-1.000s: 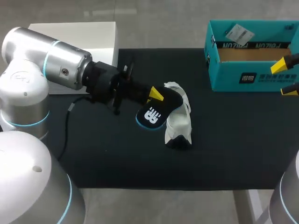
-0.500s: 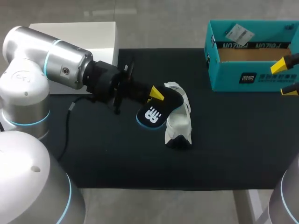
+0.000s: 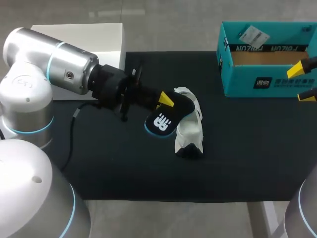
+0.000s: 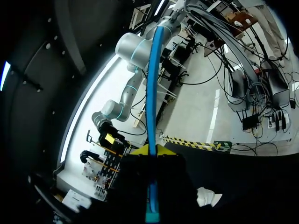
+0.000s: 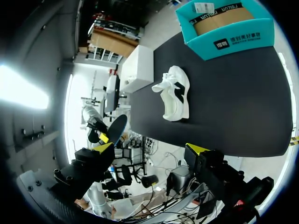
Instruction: Take the shoe out of the shoebox, open the shoe tongue, remove and reinsert the insole, then place the shoe into the shoebox
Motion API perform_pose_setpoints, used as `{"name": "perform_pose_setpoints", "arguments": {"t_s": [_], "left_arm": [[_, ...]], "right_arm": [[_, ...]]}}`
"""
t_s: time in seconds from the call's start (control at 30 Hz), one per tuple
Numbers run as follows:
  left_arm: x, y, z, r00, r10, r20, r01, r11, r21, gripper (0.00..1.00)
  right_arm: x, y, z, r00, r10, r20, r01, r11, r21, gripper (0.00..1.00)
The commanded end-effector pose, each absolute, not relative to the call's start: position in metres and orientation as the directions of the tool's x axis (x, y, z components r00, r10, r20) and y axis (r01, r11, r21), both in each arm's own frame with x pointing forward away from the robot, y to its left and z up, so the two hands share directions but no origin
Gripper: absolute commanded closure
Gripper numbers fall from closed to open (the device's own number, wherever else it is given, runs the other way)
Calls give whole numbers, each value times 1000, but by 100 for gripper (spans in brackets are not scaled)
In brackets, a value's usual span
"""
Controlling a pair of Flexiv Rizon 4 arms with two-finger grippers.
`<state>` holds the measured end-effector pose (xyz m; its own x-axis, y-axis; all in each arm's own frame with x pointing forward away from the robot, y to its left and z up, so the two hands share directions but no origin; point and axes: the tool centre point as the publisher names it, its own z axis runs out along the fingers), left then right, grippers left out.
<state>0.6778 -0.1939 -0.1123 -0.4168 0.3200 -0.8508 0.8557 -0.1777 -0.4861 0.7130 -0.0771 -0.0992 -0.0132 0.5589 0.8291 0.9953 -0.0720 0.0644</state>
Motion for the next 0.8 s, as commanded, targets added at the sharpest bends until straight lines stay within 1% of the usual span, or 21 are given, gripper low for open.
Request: {"name": "perform_pose_setpoints", "arguments": {"t_s": [0.03,0.17,0.4,0.47,0.57,0.6,0.8], "left_arm": [[683,-201,-130,-437,339,-833,848,-153,-507,100],[687,-203,-149,-464,349,-814,842,-111,-527,100],[695,-206,-179,-482,367,-796,833,-89,-546,100],[697,-207,-189,-495,374,-784,831,-59,-553,100],[697,-211,-203,-521,357,-776,814,-66,-577,100],[697,-212,-205,-537,346,-770,803,-69,-591,100],[697,-212,-205,-537,346,-770,803,-69,-591,100]], "right_arm": [[712,-77,-99,-12,561,828,995,-74,64,0],[712,-77,-99,-12,561,828,995,-74,64,0],[712,-77,-99,-12,561,828,995,-74,64,0],[712,-77,-99,-12,561,828,995,-74,64,0],[712,-77,-99,-12,561,828,995,-74,64,0],[712,-77,-99,-12,561,828,995,-74,64,0],[712,-77,-99,-12,561,828,995,-74,64,0]]}}
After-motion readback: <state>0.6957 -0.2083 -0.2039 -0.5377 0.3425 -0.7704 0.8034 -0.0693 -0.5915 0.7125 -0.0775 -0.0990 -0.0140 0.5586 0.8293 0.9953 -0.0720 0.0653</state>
